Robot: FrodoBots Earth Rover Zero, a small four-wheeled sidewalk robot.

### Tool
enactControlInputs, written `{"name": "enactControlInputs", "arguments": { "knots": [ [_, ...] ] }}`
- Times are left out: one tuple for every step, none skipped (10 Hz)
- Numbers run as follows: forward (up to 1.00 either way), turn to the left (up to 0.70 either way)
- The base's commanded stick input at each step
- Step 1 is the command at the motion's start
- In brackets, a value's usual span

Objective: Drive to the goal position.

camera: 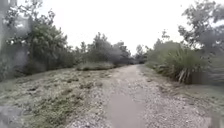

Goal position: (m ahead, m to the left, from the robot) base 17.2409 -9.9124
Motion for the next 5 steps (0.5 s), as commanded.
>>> {"name": "enactControlInputs", "arguments": {
  "knots": [
    [0.7,0.0],
    [0.7,0.0],
    [0.7,0.0],
    [0.7,0.0],
    [0.7,0.0]
  ]
}}
